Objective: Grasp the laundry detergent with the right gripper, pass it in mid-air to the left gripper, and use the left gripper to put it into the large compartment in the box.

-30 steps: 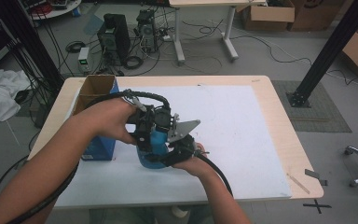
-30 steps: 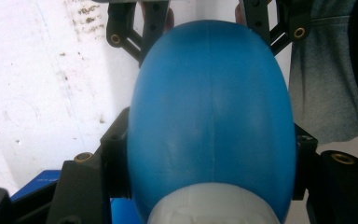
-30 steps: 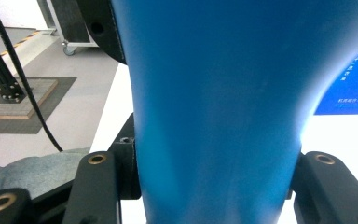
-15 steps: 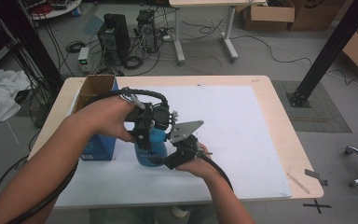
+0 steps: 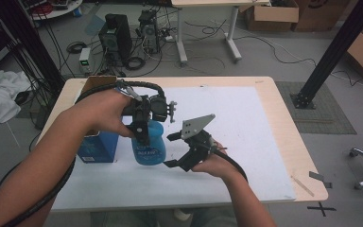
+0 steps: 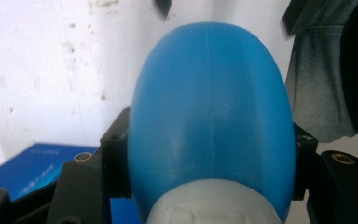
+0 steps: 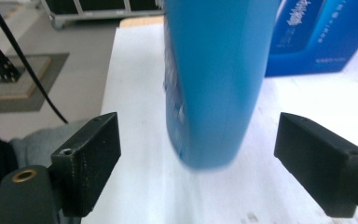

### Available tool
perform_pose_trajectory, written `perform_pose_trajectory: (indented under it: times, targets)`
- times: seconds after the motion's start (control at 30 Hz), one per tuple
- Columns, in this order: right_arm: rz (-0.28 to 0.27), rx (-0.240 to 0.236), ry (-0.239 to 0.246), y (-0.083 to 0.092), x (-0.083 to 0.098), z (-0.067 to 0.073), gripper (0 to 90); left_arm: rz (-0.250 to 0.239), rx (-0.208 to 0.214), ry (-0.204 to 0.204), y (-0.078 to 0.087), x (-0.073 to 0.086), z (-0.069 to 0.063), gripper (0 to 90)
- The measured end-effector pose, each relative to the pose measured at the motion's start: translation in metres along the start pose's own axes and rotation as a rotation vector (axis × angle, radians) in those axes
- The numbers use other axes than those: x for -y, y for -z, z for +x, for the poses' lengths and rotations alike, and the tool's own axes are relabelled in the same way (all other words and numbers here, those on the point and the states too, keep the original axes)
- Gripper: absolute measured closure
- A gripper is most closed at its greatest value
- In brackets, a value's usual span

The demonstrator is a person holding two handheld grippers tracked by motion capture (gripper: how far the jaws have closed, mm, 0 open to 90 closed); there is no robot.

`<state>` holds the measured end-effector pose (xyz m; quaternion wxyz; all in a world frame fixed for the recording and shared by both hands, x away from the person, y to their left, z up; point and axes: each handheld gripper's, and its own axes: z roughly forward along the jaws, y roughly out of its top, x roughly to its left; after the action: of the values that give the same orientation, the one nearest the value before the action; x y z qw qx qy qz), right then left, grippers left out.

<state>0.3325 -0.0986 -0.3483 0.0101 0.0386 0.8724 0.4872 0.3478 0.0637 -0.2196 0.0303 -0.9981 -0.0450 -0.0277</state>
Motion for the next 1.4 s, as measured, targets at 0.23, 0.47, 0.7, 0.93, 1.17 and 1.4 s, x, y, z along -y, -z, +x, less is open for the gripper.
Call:
perform_pose_trajectory:
  times: [0.23,0.47,0.7,0.93,1.17,1.4]
  targets:
    - [0.115,0.005,-0.013,0.026,-0.003,-0.004,5.3,-0.006,0.044,0.126,0.017,0.011,0.020,38.3]
    - [0.257,-0.012,-0.010,0.036,-0.005,-0.005,0.0,-0.013,0.047,0.268,0.041,0.026,0.037,38.3]
    - [0.418,-0.042,-0.013,0.043,-0.004,-0.011,0.0,-0.056,0.088,0.508,0.068,0.051,0.053,38.2]
    - [0.634,-0.050,-0.016,0.042,0.001,-0.016,0.0,-0.040,0.077,0.747,0.089,0.080,0.067,38.2]
    - [0.752,-0.055,0.002,0.042,0.006,-0.015,0.0,-0.022,0.108,1.025,0.104,0.114,0.079,38.2]
    - [0.782,-0.039,0.014,0.046,0.006,-0.015,0.0,-0.012,0.135,1.250,0.116,0.142,0.086,38.2]
